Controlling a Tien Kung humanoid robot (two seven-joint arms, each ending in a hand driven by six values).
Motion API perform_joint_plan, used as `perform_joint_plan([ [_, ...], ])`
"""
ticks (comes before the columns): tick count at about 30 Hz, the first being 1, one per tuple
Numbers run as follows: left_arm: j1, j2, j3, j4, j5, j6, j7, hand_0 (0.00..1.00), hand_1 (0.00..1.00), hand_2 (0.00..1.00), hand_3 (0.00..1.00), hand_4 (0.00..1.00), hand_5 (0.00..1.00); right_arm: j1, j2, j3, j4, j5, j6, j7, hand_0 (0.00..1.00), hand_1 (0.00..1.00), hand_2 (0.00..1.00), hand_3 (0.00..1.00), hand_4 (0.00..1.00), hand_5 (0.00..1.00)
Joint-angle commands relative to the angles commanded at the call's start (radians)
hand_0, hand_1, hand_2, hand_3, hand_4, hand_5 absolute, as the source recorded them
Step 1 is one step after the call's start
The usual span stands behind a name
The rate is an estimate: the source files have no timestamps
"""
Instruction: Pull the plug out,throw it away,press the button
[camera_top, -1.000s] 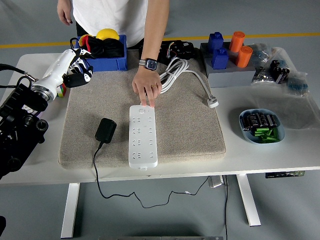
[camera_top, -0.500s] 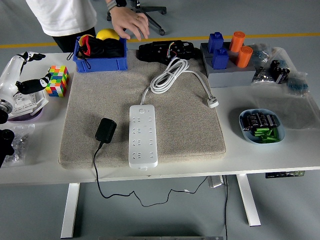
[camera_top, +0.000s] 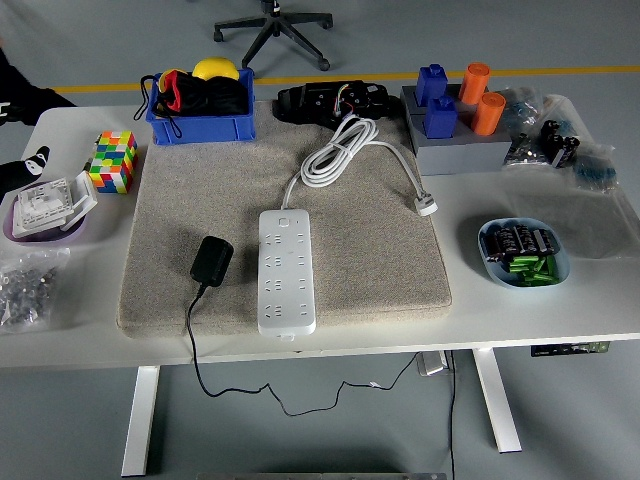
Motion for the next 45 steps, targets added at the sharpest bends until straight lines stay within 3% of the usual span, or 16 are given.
perform_joint_plan([
  [7,0.012,0.002,-0.012,0.008,0.004,-0.004,0.002,0.885,0.893,0.800,0.800,0.679,0.053,-0.005,0.005,0.010,0.000,-0.001,-0.007,0.010,0.740,0.660,0.645,0.614,0.659,0.480],
  [16,0.025,-0.006,0.032,0.014,-0.006,-0.012,0.003,0.880,0.878,0.791,0.799,0.666,0.059,-0.015,0.006,0.012,0.000,-0.001,-0.009,0.011,0.740,0.660,0.645,0.613,0.658,0.481],
  [19,0.010,-0.016,0.020,0.011,-0.014,-0.006,-0.006,0.880,0.878,0.791,0.799,0.666,0.059,0.014,0.011,0.005,0.000,0.000,-0.005,0.007,0.740,0.660,0.645,0.613,0.658,0.481],
  [22,-0.001,-0.010,0.034,0.012,-0.023,-0.006,-0.010,0.879,0.872,0.788,0.796,0.660,0.063,0.025,0.011,-0.007,0.000,-0.008,-0.004,0.000,0.740,0.660,0.644,0.613,0.658,0.481],
  [29,0.048,-0.015,0.051,-0.007,-0.039,-0.003,-0.016,0.876,0.870,0.784,0.795,0.653,0.067,-0.019,0.007,0.012,0.000,-0.019,-0.015,-0.003,0.740,0.660,0.645,0.613,0.658,0.480],
  [37,0.066,-0.027,0.036,-0.014,-0.041,-0.005,-0.014,0.875,0.870,0.784,0.796,0.650,0.072,-0.026,0.016,0.024,0.000,-0.019,-0.022,0.007,0.740,0.660,0.644,0.613,0.657,0.480],
  [45,0.070,-0.022,0.047,-0.014,-0.047,-0.008,-0.011,0.873,0.861,0.777,0.795,0.648,0.074,-0.031,0.026,0.052,0.000,-0.034,-0.023,0.012,0.740,0.660,0.645,0.613,0.658,0.481],
])
